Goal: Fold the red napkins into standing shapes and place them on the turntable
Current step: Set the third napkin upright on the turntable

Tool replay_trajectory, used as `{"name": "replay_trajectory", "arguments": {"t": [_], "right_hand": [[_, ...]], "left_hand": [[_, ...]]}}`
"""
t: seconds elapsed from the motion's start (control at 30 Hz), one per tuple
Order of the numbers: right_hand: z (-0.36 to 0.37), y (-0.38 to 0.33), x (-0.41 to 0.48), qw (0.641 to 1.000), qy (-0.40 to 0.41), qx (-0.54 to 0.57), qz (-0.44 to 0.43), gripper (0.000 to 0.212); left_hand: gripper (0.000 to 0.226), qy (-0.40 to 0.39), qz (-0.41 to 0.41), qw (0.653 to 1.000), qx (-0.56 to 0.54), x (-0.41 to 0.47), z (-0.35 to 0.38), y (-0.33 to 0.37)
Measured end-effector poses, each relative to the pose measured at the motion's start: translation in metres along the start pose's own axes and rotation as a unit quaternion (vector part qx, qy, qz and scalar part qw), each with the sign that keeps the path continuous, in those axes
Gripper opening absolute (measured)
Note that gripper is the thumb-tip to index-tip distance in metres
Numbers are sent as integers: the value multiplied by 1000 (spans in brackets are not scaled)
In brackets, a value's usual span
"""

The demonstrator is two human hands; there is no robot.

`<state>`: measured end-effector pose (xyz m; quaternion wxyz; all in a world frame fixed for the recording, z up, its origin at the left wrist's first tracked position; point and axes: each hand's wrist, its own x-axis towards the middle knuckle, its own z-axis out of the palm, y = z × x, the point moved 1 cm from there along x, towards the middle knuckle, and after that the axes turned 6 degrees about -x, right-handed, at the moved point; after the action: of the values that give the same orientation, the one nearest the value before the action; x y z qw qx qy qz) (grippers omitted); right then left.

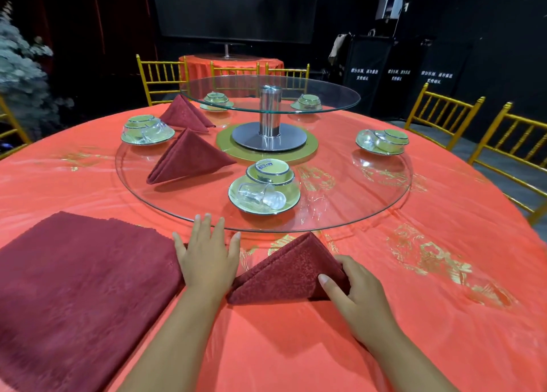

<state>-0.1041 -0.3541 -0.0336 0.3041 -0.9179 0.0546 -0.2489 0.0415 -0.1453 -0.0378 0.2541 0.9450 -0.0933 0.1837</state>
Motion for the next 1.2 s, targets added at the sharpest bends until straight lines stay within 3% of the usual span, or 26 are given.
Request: {"name": "replay_trajectory", "arguments": {"t": [0.17,0.3,0.37,0.43,0.57,0.63,0.7,0.77,0.83,0.93,1.1,1.2], "right_hand": [[-1,0,-1,999,-4,31,16,28],[-1,-1,-1,999,-6,38,8,22],[-2,-3,0,1000,-5,29,4,9],[-7,-5,3,999,-18,32,-9,10],[-28,-14,19,986,-157,23,-46,21],[-41,-18,33,977,-207,44,-23,22],[-53,-17,52,981,-180,65,12,21],[-60,-13,74,989,-88,103,51,17],[-58,-8,96,986,19,150,69,13],[-39,5,127,983,122,99,92,23],[-1,25,165,978,143,-30,151,16],[16,26,179,979,112,-56,160,18]], "left_hand": [[35,11,114,985,-127,-3,-3,4],[38,-65,112,989,-64,-3,-1,5],[39,-71,88,993,-35,-1,-1,3],[39,-66,69,995,-17,1,-1,3],[39,-47,30,998,3,1,-1,3],[38,-22,20,999,-14,2,-3,3],[41,13,37,998,-58,4,-7,5],[45,24,77,993,-82,2,-11,12],[52,-16,132,987,-95,-1,-8,19],[70,-126,183,974,-46,-4,2,21],[76,-151,169,974,4,-3,8,13],[70,-142,158,977,17,-2,5,16]]}}
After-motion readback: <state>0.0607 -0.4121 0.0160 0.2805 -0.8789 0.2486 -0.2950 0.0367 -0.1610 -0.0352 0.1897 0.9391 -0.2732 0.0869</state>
